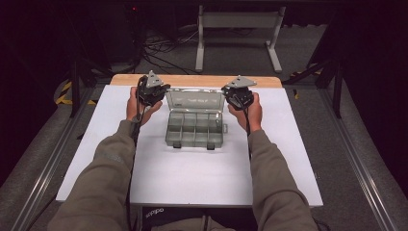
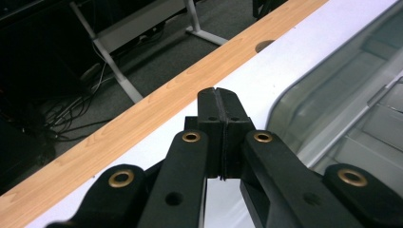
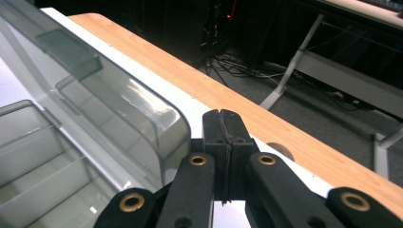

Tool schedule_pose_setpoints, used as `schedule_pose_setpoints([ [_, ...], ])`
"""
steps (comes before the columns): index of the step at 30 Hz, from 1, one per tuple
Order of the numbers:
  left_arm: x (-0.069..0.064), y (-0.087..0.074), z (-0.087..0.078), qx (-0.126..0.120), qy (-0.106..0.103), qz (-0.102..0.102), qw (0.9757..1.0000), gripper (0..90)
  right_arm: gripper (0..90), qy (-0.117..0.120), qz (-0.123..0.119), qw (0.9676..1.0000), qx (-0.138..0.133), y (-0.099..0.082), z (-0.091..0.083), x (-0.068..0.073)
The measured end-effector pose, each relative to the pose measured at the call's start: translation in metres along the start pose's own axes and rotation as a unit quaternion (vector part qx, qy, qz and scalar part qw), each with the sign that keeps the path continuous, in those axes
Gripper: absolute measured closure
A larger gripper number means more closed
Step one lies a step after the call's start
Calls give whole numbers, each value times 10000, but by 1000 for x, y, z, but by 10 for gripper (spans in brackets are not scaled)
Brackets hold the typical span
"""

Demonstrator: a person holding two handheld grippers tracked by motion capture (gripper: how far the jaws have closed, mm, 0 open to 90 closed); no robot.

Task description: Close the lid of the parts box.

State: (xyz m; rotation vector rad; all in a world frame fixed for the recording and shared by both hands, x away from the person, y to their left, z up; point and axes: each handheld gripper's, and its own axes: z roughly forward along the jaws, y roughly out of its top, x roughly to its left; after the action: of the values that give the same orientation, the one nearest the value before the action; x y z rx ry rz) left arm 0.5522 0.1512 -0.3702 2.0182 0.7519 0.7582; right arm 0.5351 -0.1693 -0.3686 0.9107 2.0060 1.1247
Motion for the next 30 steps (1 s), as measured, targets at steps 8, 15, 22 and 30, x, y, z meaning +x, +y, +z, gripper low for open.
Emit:
schedule_pose_setpoints([
  [8,-7,-3,-7,3,3,44,10000,894,900,-89,-198,9998,-2,0,-13,9],
  [15,-12,-11,-13,-30,-92,67,9999,894,900,-48,-174,9998,-52,-6,-20,16],
  [22,-17,-16,-15,6,-107,104,9999,895,900,-27,-143,9999,-12,-12,-21,21],
  [30,-20,-22,-18,10,-115,135,9998,894,900,-31,-222,9997,10,-15,-24,25],
])
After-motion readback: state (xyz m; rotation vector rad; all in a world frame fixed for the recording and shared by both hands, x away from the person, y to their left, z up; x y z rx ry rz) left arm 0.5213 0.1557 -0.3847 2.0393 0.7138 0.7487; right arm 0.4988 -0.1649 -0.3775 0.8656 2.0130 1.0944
